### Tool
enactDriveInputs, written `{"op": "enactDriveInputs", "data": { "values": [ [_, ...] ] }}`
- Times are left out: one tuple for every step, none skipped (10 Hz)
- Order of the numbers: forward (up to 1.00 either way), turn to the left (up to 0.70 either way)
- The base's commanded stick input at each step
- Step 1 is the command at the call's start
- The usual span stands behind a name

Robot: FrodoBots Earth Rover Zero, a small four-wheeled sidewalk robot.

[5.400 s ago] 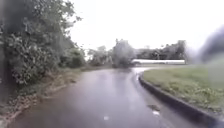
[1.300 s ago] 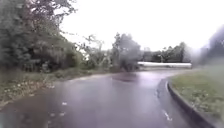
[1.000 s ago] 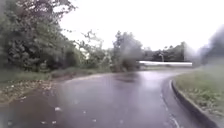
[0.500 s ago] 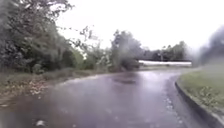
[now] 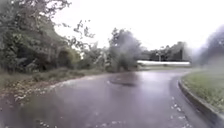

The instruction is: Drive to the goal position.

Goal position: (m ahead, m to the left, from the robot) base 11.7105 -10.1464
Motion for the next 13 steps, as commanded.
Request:
{"op": "enactDriveInputs", "data": {
  "values": [
    [0.70,-0.14],
    [0.70,-0.14],
    [0.70,-0.14],
    [0.70,-0.14],
    [0.70,-0.14],
    [0.70,-0.14],
    [0.70,-0.14],
    [0.70,-0.14],
    [0.70,-0.14],
    [0.70,-0.14],
    [0.70,-0.14],
    [0.70,-0.14],
    [0.70,-0.14]
  ]
}}
